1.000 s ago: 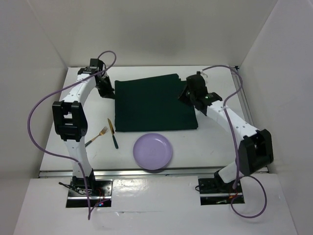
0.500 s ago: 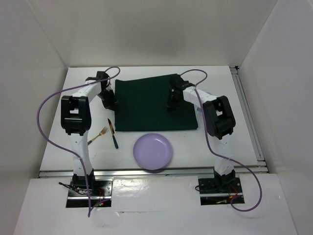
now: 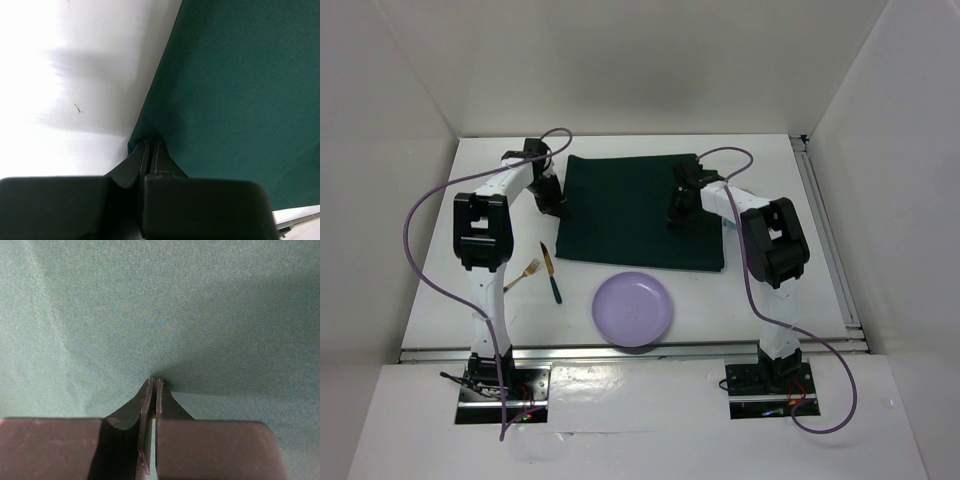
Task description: Set the dinner table for one person
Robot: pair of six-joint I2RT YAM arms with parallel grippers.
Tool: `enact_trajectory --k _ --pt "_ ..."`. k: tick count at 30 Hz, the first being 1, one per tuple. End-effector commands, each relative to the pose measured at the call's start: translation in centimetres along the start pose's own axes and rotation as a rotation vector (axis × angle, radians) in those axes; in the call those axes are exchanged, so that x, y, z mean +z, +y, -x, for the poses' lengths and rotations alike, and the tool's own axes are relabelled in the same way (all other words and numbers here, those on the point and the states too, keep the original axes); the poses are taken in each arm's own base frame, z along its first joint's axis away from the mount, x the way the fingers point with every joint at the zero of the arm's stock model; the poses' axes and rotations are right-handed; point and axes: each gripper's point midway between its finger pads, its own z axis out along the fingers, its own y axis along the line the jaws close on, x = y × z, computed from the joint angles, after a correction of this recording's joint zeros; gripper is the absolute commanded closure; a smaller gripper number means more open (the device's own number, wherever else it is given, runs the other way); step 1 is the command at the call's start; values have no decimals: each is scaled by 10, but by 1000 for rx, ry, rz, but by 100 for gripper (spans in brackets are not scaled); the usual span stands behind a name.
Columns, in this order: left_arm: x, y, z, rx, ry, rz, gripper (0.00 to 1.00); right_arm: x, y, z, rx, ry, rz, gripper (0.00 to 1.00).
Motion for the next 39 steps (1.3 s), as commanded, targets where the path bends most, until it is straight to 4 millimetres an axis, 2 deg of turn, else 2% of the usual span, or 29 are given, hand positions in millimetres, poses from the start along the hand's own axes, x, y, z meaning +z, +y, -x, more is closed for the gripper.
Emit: enact_trajectory --k 1,3,4,8,9,10,11,12,13,15,16,18,19,21,22,23,24,25,27,28,29,32,33,36,37,39 --pt "-5 2 -18 33 25 12 100 -4 -26 -3 -9 14 -122 100" --pt "-12 6 -23 33 21 25 100 -8 -25 2 -9 6 -131 100" --pt "-14 5 -27 42 20 35 100 -16 -19 10 -9 -19 -114 100" --pt "-20 8 -27 55 -6 48 100 -51 9 39 -46 -91 -23 100" --pt "-20 8 -27 55 -6 48 99 -72 21 56 -56 -137 7 100" --pt "-22 9 -26 55 -10 57 97 -83 28 63 -57 -161 23 99" --pt "-23 7 -27 63 -9 69 94 -95 34 72 -84 -194 42 93" --pt "-28 4 -20 66 -29 72 92 -120 39 89 -93 -245 65 86" --pt "-31 4 -18 67 -37 80 90 -132 41 96 -107 -269 60 69" --pt "-47 -1 -6 87 -85 81 84 -160 34 105 -121 -304 30 59" --pt "-54 -2 -3 89 -100 85 81 -174 18 119 -89 -346 -9 56" --pt "-67 -6 4 104 -130 85 73 -195 -1 130 -54 -399 -38 43" --pt "-81 -10 10 116 -158 87 71 -212 -25 134 -11 -427 -60 37" --pt "-98 -14 14 119 -188 90 71 -227 -53 138 30 -457 -77 27" --pt "-117 -16 22 123 -241 100 65 -244 -77 147 80 -500 -83 24" --pt "-129 -13 17 119 -234 123 60 -236 -92 137 90 -458 -81 21" --pt "-142 -8 19 102 -267 162 53 -234 -105 137 103 -444 -88 17" --pt "-163 -9 16 104 -305 162 39 -235 -126 137 146 -433 -107 15" --pt "-181 -13 15 109 -363 134 29 -226 -141 134 165 -395 -113 14" --pt "-181 -11 6 111 -353 124 24 -216 -149 131 180 -362 -130 14" --pt "-198 -15 2 125 -390 98 19 -210 -154 128 189 -342 -131 14" --pt "-210 -15 -11 117 -383 84 17 -190 -168 121 213 -301 -144 14" --pt "-221 -17 -15 121 -400 64 17 -182 -173 119 223 -284 -142 14" --pt "-229 -12 -22 130 -428 71 17 -161 -180 112 228 -255 -151 14" --pt "-238 -13 -24 132 -453 59 17 -158 -181 110 229 -254 -152 14" --pt "-236 -11 -25 131 -462 65 17 -142 -185 104 233 -220 -150 14"
